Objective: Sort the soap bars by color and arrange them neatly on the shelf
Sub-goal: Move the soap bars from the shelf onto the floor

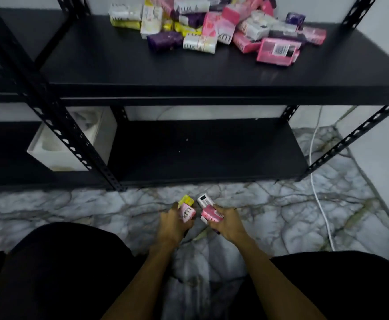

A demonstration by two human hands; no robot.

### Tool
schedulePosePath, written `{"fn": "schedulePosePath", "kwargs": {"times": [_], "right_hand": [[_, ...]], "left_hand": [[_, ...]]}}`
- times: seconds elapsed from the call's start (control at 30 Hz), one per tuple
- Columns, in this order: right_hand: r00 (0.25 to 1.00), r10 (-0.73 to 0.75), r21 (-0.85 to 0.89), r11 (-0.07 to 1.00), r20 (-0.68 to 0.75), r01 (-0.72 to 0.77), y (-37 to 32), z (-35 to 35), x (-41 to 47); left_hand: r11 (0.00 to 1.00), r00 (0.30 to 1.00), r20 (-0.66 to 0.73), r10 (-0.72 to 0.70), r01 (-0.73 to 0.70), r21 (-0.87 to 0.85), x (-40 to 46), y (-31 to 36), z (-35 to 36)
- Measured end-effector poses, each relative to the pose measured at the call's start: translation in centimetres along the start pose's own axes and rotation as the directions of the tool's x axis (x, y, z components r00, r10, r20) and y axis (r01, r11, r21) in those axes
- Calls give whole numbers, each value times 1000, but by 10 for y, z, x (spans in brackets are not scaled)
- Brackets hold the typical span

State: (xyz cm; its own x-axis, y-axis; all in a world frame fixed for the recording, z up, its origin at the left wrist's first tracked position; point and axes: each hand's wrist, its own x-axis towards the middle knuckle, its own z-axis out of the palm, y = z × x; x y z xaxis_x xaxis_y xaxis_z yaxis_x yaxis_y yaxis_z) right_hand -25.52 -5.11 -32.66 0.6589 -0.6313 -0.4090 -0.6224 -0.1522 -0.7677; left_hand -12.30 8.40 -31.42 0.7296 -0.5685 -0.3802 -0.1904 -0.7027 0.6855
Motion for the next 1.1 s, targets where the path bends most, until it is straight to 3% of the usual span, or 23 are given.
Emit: {"fn": "schedulePosePath", "kwargs": {"times": [0.13, 0.3, 0.4, 0.57, 0.7, 1.1], "right_hand": [[996, 67, -2, 998, -61, -67, 52, 41, 15], [983, 152, 36, 988, -105, -149, 98, 75, 39], [971, 113, 23, 994, -210, -111, 121, 94, 59], [963, 36, -19, 999, -267, -43, 135, 125, 82], [954, 10, 7, 1000, -301, -8, 134, 139, 88], [941, 25, -80, 995, -337, -55, 126, 109, 61]], "left_hand": [[993, 993, 27, -111, 112, -22, 11, -39, 50], [980, 980, -72, -185, 189, 66, 31, -73, 88], [976, 976, -99, -196, 203, 71, 50, -97, 107], [970, 967, -149, -204, 220, 100, 74, -123, 137], [965, 962, -206, -179, 212, 156, 74, -118, 145], [973, 979, -174, -109, 141, 183, 59, -94, 105]]}}
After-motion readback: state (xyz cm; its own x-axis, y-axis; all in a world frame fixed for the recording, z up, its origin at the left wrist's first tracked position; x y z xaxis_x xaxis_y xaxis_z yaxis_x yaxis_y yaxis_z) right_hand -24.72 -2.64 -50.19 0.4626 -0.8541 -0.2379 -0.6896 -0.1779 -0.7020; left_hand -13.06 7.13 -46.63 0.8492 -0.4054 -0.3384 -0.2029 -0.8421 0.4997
